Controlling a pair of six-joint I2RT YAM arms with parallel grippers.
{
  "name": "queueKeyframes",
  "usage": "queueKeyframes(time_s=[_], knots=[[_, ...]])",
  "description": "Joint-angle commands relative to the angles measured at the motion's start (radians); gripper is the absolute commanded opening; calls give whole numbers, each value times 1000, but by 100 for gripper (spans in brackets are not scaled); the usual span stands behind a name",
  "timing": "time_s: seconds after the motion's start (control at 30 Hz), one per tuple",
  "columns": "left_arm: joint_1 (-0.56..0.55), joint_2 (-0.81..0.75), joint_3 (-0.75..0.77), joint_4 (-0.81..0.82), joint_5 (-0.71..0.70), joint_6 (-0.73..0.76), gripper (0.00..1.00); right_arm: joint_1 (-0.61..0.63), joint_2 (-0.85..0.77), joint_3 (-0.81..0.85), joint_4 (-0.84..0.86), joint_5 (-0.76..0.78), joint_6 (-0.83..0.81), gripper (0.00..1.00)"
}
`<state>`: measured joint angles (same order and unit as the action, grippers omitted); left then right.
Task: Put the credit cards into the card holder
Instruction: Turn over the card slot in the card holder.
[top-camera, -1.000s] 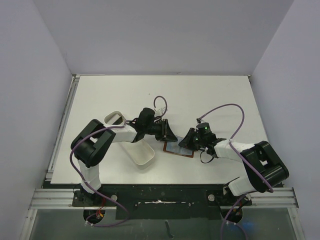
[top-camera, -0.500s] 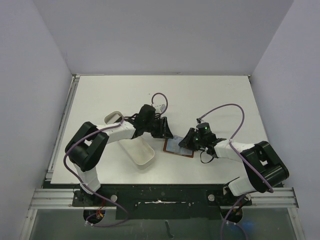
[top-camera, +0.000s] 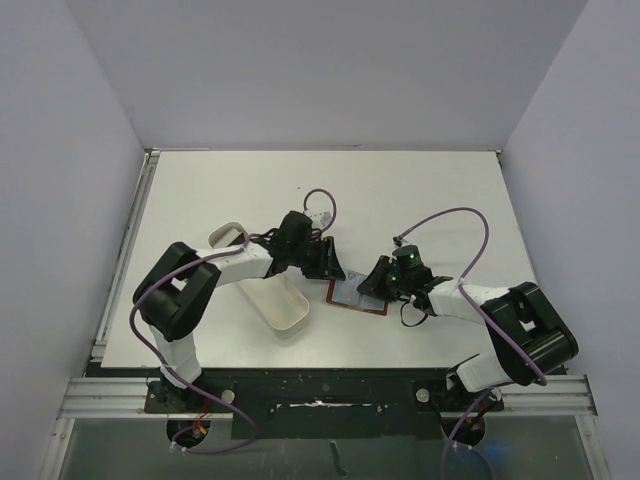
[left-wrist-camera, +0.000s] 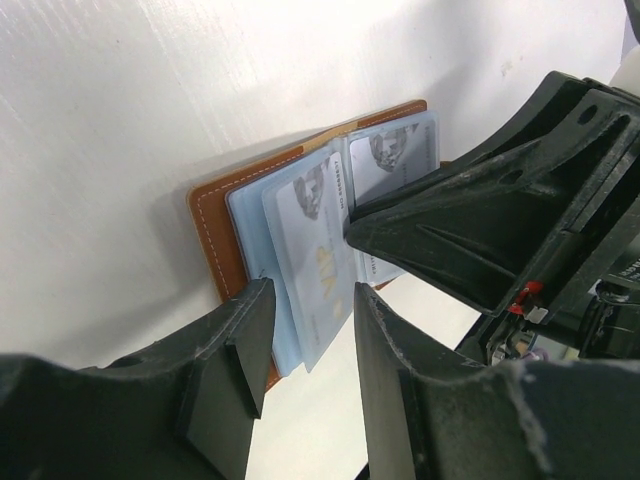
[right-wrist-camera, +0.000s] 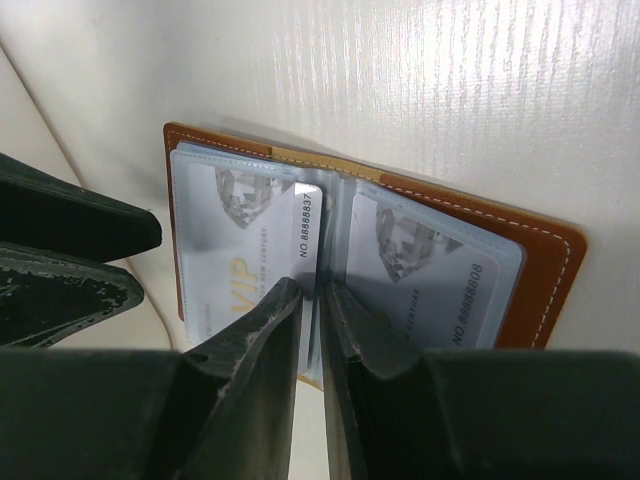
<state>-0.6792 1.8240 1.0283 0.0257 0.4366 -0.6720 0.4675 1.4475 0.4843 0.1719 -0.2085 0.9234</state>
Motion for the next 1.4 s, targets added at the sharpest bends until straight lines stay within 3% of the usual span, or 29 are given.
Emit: queueKeyframes(time_s=[0.0, 0.47, 0.73, 0.9, 1.1, 1.37], knots=[[-4, 16, 22, 59, 27, -6, 36, 9, -19, -3, 9, 38, -11, 17], [-10, 45, 25, 103, 64, -34, 31, 8, -18, -9, 18, 35, -11, 17], [-15, 47, 35, 90, 68, -35, 18, 9, -23, -7, 20, 31, -9, 17], [-13, 53, 53, 29, 40, -14, 0, 11, -127, 19, -75, 43, -23, 27], [-12, 57, 56, 8, 36, -6, 0, 7, -273, 30, -212, 125, -37, 44], [-11, 61, 58, -8, -6, -6, 0, 1, -288, -12, -258, 185, -20, 48]])
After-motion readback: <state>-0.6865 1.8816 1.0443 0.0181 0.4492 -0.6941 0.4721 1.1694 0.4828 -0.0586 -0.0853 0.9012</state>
